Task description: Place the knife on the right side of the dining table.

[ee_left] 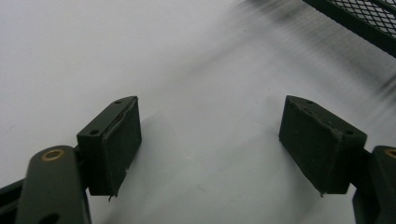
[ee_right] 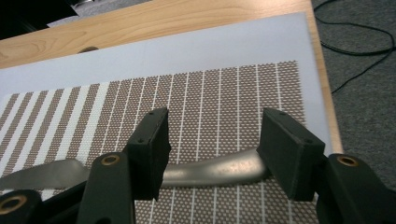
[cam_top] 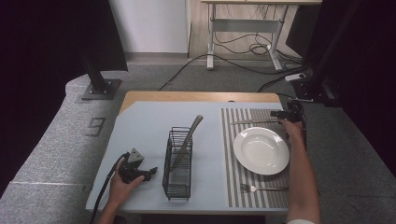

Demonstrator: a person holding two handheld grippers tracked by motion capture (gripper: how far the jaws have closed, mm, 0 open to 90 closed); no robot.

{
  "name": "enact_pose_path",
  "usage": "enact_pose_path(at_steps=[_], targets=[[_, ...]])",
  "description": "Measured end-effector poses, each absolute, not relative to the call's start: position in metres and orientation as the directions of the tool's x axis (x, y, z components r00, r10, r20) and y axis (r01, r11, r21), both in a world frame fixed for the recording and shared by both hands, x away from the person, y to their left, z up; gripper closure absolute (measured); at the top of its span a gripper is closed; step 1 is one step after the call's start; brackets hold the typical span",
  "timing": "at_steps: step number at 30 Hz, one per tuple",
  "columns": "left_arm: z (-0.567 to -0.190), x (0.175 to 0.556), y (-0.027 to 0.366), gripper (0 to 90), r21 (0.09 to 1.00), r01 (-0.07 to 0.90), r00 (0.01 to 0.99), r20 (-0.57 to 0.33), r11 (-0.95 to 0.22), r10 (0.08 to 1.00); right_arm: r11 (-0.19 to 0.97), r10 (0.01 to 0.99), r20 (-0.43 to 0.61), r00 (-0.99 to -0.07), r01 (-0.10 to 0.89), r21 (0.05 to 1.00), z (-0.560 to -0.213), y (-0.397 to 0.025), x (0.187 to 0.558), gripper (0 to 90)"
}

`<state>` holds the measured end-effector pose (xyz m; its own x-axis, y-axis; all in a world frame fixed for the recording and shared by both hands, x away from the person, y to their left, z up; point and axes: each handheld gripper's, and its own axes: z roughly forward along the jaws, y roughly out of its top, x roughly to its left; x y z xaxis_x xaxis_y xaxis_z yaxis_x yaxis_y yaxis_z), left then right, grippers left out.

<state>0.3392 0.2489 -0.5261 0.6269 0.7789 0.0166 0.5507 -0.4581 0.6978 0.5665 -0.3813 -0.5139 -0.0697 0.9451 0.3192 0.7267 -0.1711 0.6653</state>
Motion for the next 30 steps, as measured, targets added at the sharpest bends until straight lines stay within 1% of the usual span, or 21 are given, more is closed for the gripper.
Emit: enact_pose_path(at_steps=[4,10,14,16,18,22,26,30], targets=[[-0.526,0.340,0.249,20.2,0.697,0.553,0.626,0.013,-0.456,0.780,-0.139,0.952,0.294,-0.086,0.733,0.666,-0.518,-0.378,0.569,43.1],[-0.526,0.339,0.249,20.1,0.697,0.553,0.626,0.013,-0.456,0.780,-0.141,0.949,0.304,-0.087,0.744,0.653,-0.519,-0.380,0.566,42.6],[-0.526,0.339,0.249,20.2,0.697,0.553,0.626,0.013,-0.456,0.779,-0.157,0.945,0.317,-0.077,0.744,0.649,-0.519,-0.382,0.565,41.9],[-0.526,0.339,0.249,20.1,0.697,0.553,0.627,0.014,-0.457,0.779,-0.169,0.952,0.302,-0.058,0.721,0.672,-0.517,-0.383,0.564,41.8],[-0.526,0.340,0.249,20.1,0.697,0.553,0.627,0.013,-0.456,0.779,-0.195,0.942,0.331,-0.060,0.705,0.682,-0.513,-0.383,0.562,41.9],[-0.526,0.340,0.249,20.1,0.696,0.555,0.626,0.011,-0.455,0.780,-0.146,0.947,0.300,-0.113,0.681,0.718,-0.499,-0.372,0.551,41.9],[-0.526,0.340,0.249,20.2,0.697,0.554,0.626,0.012,-0.456,0.779,-0.084,0.946,0.268,-0.180,0.665,0.742,-0.483,-0.355,0.530,41.9],[-0.526,0.339,0.249,20.3,0.697,0.554,0.626,0.012,-0.456,0.779,-0.068,0.944,0.261,-0.204,0.652,0.755,-0.471,-0.345,0.506,41.8]])
